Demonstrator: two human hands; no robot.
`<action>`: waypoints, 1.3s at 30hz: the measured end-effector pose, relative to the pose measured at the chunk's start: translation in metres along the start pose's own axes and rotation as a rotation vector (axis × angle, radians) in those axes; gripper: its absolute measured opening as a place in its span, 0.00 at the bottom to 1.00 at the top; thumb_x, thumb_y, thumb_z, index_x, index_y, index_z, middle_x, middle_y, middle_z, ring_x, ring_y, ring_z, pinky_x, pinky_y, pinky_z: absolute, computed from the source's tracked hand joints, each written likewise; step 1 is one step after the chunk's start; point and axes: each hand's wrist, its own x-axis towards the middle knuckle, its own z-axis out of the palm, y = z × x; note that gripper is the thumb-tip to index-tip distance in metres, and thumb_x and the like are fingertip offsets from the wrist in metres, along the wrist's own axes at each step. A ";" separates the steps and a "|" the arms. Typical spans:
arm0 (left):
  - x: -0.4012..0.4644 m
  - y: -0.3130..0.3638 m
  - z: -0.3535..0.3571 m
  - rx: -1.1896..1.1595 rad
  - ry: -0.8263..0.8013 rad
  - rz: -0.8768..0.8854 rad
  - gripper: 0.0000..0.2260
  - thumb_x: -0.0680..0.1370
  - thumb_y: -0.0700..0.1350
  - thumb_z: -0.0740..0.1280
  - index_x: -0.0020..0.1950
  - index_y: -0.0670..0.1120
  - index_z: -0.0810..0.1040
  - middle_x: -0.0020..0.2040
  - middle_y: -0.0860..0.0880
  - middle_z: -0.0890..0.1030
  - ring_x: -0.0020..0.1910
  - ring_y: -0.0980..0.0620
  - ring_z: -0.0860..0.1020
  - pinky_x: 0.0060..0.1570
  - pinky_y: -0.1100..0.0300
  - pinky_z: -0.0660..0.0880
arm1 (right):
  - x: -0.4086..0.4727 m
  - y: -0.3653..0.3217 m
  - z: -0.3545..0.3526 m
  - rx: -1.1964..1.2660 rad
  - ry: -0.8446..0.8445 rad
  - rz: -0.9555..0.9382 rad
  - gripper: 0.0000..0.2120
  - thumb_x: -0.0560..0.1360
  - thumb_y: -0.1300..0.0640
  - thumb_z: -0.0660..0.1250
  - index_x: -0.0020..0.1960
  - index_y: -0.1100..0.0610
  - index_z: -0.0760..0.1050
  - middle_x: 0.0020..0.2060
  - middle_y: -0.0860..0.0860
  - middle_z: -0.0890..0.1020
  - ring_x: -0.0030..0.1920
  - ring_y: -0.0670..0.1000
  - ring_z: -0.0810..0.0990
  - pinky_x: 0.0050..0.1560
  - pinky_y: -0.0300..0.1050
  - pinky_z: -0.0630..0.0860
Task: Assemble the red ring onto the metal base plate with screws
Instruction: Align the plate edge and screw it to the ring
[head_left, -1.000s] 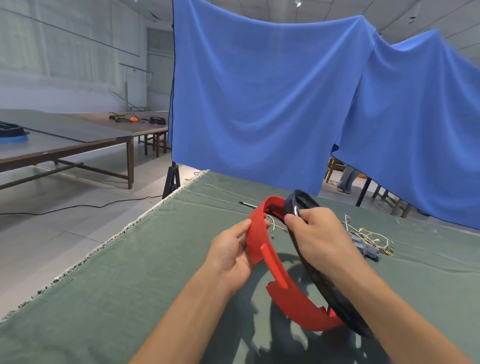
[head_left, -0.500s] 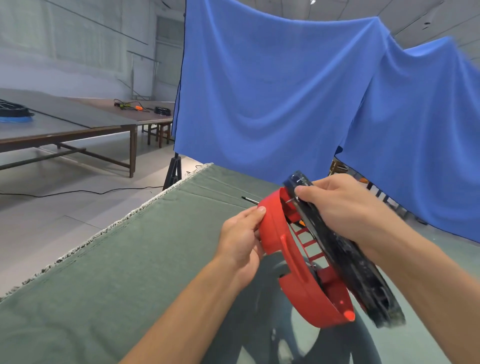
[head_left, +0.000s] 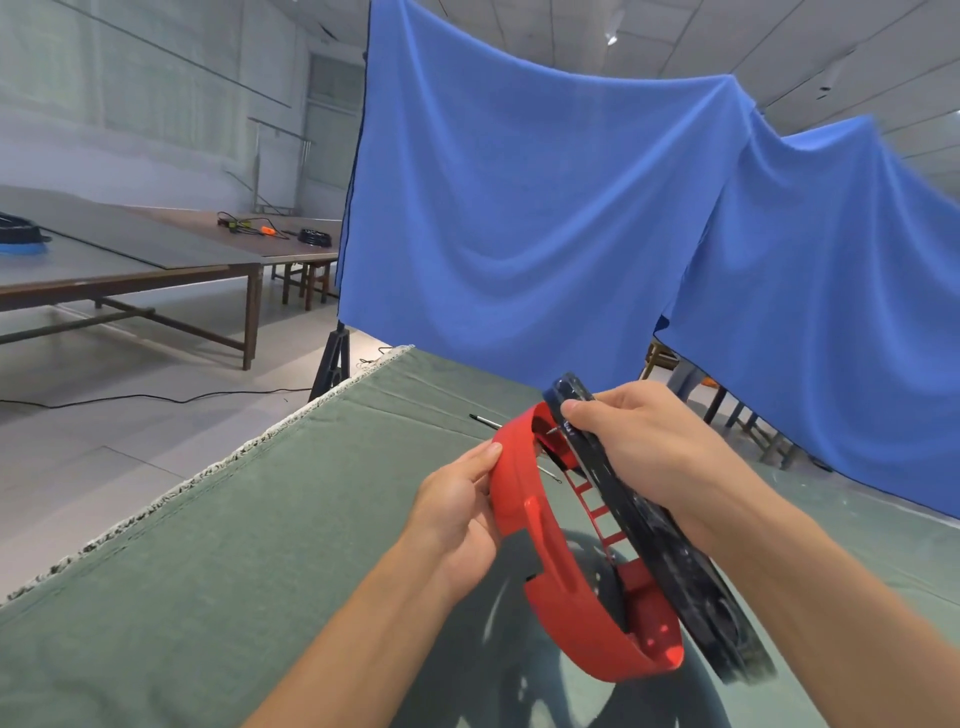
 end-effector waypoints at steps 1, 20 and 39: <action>-0.001 0.000 0.000 -0.009 -0.001 -0.012 0.12 0.82 0.39 0.56 0.58 0.38 0.77 0.43 0.43 0.81 0.24 0.55 0.79 0.20 0.66 0.72 | 0.000 0.000 0.000 -0.002 0.002 -0.002 0.21 0.80 0.53 0.60 0.33 0.63 0.68 0.13 0.43 0.56 0.20 0.46 0.58 0.23 0.37 0.60; -0.003 -0.005 0.004 -0.018 -0.026 0.019 0.15 0.82 0.39 0.56 0.66 0.38 0.75 0.58 0.40 0.80 0.40 0.50 0.79 0.29 0.62 0.77 | -0.003 -0.007 0.003 0.101 0.036 0.045 0.26 0.80 0.56 0.60 0.25 0.58 0.60 0.12 0.45 0.59 0.13 0.44 0.58 0.16 0.33 0.57; -0.012 -0.001 0.003 -0.106 -0.078 -0.052 0.12 0.82 0.40 0.56 0.54 0.40 0.78 0.33 0.45 0.83 0.26 0.51 0.81 0.24 0.63 0.75 | -0.002 -0.007 0.009 0.042 0.029 0.050 0.21 0.81 0.52 0.59 0.32 0.62 0.67 0.16 0.46 0.60 0.23 0.48 0.63 0.28 0.42 0.62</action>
